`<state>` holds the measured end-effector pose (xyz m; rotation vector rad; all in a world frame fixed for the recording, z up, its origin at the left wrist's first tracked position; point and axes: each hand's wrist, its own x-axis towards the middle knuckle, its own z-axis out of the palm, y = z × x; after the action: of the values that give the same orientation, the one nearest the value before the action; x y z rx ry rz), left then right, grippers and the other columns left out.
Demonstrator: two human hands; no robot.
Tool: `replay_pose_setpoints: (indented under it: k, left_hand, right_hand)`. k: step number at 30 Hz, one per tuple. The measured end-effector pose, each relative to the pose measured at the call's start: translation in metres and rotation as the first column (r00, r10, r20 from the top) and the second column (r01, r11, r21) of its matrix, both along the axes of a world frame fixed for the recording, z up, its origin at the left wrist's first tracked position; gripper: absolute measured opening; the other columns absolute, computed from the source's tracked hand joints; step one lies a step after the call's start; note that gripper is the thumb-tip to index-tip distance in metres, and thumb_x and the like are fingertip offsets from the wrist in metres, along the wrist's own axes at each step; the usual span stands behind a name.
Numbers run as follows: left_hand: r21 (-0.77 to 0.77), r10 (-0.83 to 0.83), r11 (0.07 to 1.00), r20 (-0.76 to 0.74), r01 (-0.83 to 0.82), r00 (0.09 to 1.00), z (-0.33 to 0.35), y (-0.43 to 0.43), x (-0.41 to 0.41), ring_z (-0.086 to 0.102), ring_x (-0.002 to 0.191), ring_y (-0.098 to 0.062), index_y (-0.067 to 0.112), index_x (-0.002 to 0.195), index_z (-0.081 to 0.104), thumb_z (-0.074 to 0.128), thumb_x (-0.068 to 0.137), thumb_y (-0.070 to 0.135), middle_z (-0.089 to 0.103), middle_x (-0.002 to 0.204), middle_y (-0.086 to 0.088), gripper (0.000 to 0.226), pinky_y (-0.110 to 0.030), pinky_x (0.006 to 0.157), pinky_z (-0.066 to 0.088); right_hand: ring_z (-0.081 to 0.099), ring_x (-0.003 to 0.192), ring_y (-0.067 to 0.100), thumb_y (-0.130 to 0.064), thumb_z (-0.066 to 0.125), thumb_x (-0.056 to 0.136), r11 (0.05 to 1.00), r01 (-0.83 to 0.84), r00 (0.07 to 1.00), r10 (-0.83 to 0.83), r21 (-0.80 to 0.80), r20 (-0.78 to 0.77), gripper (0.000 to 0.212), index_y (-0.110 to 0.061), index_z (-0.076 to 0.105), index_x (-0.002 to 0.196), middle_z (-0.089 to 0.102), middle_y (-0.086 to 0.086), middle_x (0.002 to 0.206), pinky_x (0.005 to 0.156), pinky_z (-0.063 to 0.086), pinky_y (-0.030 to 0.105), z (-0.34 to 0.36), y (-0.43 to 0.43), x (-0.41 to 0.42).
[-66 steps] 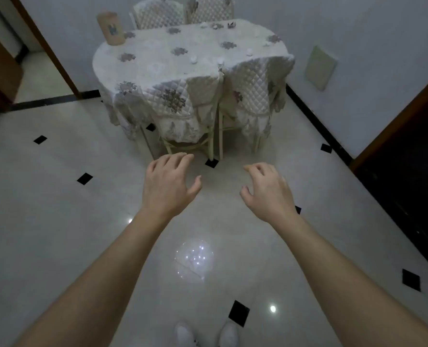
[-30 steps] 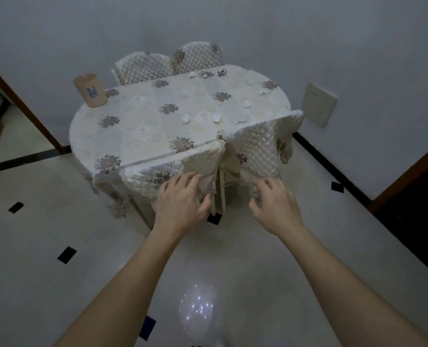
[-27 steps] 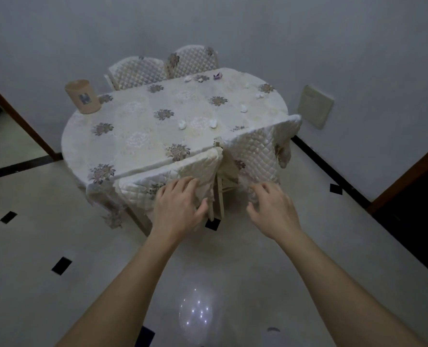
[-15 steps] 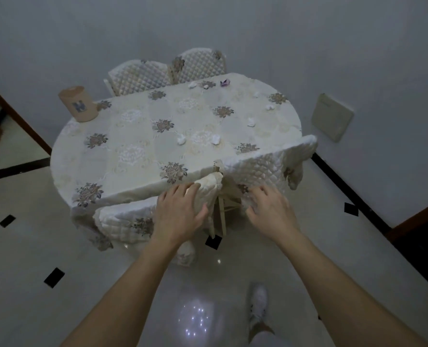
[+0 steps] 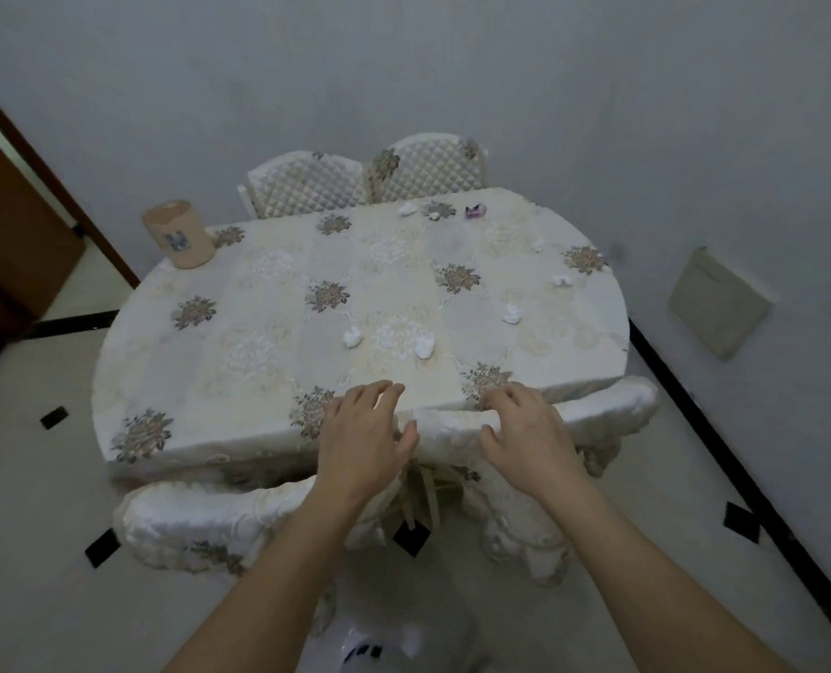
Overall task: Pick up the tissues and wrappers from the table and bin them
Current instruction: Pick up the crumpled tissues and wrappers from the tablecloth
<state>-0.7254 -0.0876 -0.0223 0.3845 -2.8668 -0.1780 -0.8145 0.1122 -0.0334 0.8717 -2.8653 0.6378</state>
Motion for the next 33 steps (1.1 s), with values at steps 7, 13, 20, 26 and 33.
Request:
replay_pose_setpoints:
  k: [7, 13, 20, 26, 33]
  left_hand:
    - [0.034, 0.091, 0.995, 0.032, -0.092, 0.995, -0.016, -0.028, -0.032, 0.054, 0.122, -0.021, 0.023, 0.130, 0.056, 0.053, 0.087, 0.047, 0.060, 0.134, 0.003, 0.049, -0.044, 0.100, 0.044]
    - [0.111, 0.158, 0.980, 0.073, -0.165, 0.985, -0.032, -0.058, -0.065, 0.053, 0.122, -0.022, 0.023, 0.131, 0.054, 0.051, 0.088, 0.046, 0.059, 0.135, 0.003, 0.049, -0.044, 0.096, 0.048]
    - [0.215, 0.164, 0.961, 0.066, -0.175, 0.984, -0.051, -0.107, -0.109, 0.057, 0.115, -0.025, 0.019, 0.127, 0.058, 0.051, 0.084, 0.044, 0.062, 0.128, 0.002, 0.050, -0.042, 0.087, 0.052]
    - [0.331, 0.108, 0.932, 0.139, -0.149, 0.984, -0.090, -0.165, -0.133, 0.050, 0.123, -0.021, 0.021, 0.135, 0.051, 0.057, 0.088, 0.040, 0.055, 0.137, 0.004, 0.051, -0.038, 0.094, 0.049]
    - [0.446, 0.166, 0.865, 0.175, -0.228, 0.971, -0.136, -0.203, -0.158, 0.050, 0.122, -0.020, 0.020, 0.134, 0.052, 0.061, 0.089, 0.034, 0.055, 0.136, 0.002, 0.048, -0.035, 0.098, 0.047]
  right_hand:
    - [0.055, 0.111, 0.026, -0.021, 0.061, 0.084, 0.998, -0.053, 0.996, 0.056, -0.034, 0.073, 0.038, -0.014, 0.063, 0.121, 0.063, 0.005, 0.118, 0.095, 0.047, 0.041, -0.014, -0.023, -0.048]
    - [0.057, 0.110, 0.028, -0.022, 0.060, 0.084, 0.995, -0.098, 0.993, 0.095, 0.036, 0.074, 0.040, -0.015, 0.060, 0.124, 0.062, 0.006, 0.119, 0.088, 0.052, 0.044, -0.027, -0.045, -0.088]
    - [0.054, 0.111, 0.023, -0.030, 0.055, 0.090, 0.985, -0.123, 0.986, 0.108, 0.120, 0.127, 0.047, -0.018, 0.052, 0.135, 0.058, 0.002, 0.128, 0.085, 0.049, 0.036, -0.035, -0.093, -0.143]
    - [0.054, 0.112, 0.018, -0.039, 0.050, 0.091, 0.966, -0.139, 0.975, 0.094, 0.220, 0.202, 0.051, -0.023, 0.048, 0.139, 0.055, -0.002, 0.132, 0.088, 0.051, 0.034, -0.070, -0.135, -0.167]
    - [0.052, 0.119, 0.017, -0.044, 0.050, 0.093, 0.954, -0.135, 0.953, 0.051, 0.268, 0.298, 0.056, -0.027, 0.036, 0.145, 0.047, -0.005, 0.139, 0.091, 0.049, 0.028, -0.105, -0.162, -0.202]
